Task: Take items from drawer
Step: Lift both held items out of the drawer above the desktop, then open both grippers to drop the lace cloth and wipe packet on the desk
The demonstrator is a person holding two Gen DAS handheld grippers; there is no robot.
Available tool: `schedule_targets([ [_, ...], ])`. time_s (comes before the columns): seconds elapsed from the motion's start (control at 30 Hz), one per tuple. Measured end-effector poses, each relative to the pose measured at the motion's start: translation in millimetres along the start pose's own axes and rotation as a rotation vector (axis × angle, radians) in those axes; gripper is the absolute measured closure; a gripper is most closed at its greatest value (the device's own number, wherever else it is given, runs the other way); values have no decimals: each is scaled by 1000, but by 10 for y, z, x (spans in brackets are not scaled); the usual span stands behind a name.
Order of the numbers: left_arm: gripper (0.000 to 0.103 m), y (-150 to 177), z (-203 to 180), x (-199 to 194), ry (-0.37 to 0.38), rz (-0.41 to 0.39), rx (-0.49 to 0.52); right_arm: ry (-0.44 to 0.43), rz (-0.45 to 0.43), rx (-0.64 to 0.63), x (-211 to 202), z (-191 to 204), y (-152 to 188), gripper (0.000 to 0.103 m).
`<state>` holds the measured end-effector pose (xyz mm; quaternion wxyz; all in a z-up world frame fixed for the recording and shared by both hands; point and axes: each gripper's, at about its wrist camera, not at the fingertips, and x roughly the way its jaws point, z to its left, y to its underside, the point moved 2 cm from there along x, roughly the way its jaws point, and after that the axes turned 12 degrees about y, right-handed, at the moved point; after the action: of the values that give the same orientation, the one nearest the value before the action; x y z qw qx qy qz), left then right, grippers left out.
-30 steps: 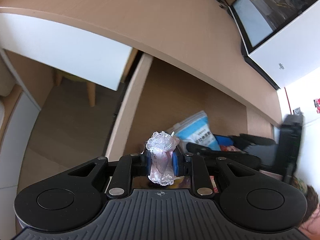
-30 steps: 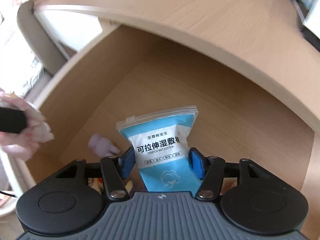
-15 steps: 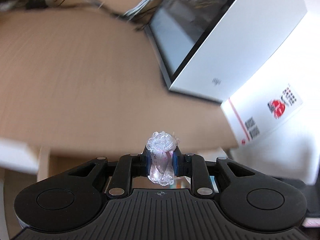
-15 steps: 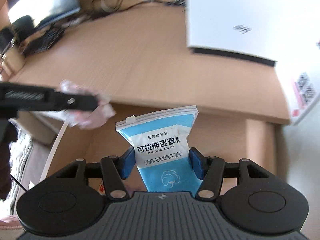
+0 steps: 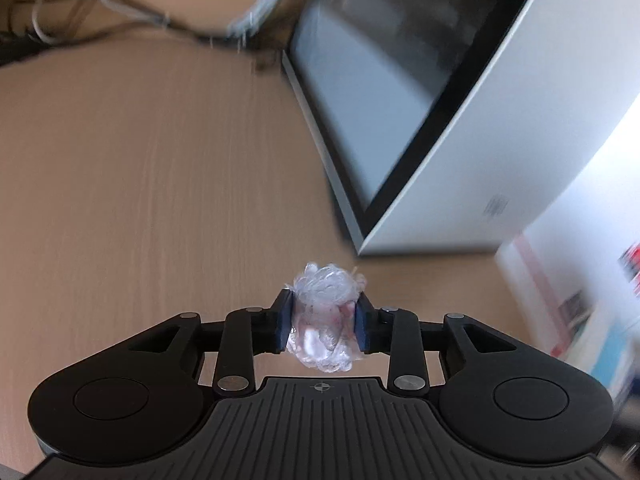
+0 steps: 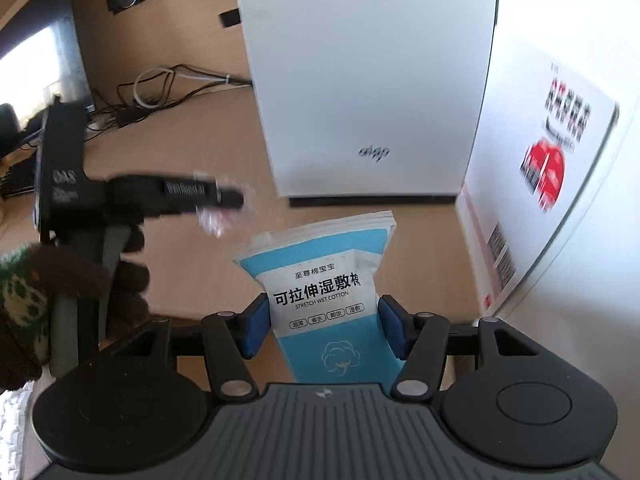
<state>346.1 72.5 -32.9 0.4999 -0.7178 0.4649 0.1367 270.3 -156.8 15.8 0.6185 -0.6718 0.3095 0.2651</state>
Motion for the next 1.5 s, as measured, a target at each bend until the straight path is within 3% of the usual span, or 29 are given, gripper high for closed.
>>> schedule_targets([
  [0.13, 65, -6, -34, -105, -47, -54, 50, 4, -12, 19, 58, -33, -154, 45],
  [0.23, 65, -59, -34, -323, -30, -128, 47, -4, -28, 6, 157, 24, -259, 45],
  [0.3, 65, -98, -51, -410, -12, -122, 63, -4, -31, -8, 259, 105, -335, 45],
  [0.47, 65, -41, -71, -649, -56, -196, 178, -23, -21, -48, 508, 329, -477, 45],
  [0.6, 65, -45, 3, -589, -74, -132, 206, -59, -5, -85, 712, 560, -583, 45],
  [0.67, 65, -75, 69, -649, -127, -179, 206, -69, -20, -109, 768, 658, -606, 45],
  [0.77, 61, -63, 25, -568, -196, -108, 343, -77, -27, -138, 801, 762, -629, 41],
  [0.83, 64, -126, 96, -611, -224, -153, 287, -90, -27, -132, 783, 769, -626, 38],
  [0.9, 60, -184, 206, -681, -102, -175, 154, -87, -38, -122, 733, 737, -605, 34],
  [0.93, 63, -194, 221, -712, -97, -203, 126, -89, -44, -111, 700, 711, -583, 32],
  [1.03, 60, -177, 216, -746, -44, -251, 143, -91, -51, -81, 642, 643, -512, 24],
  [1.1, 62, -152, 135, -675, -129, -226, 233, -83, -44, -67, 637, 617, -467, 22],
  [1.13, 59, -159, 163, -626, -101, -196, 223, -82, -36, -61, 638, 597, -431, 21],
  [1.2, 61, -167, 171, -557, -160, -162, 237, -82, -17, -58, 657, 576, -369, 20],
  [1.27, 59, -194, 271, -594, -61, -165, 136, -76, -1, -59, 690, 574, -312, 20],
  [1.33, 62, -189, 253, -606, -147, -152, 161, -73, 16, -57, 732, 596, -275, 19],
  [1.4, 60, -174, 314, -651, -82, -144, 107, -73, 28, -58, 756, 594, -223, 20],
  [1.47, 62, -140, 295, -660, -183, -132, 132, -74, 33, -63, 775, 626, -203, 19],
  [1.5, 62, -111, 286, -670, -180, -129, 151, -74, 34, -67, 779, 642, -194, 19],
])
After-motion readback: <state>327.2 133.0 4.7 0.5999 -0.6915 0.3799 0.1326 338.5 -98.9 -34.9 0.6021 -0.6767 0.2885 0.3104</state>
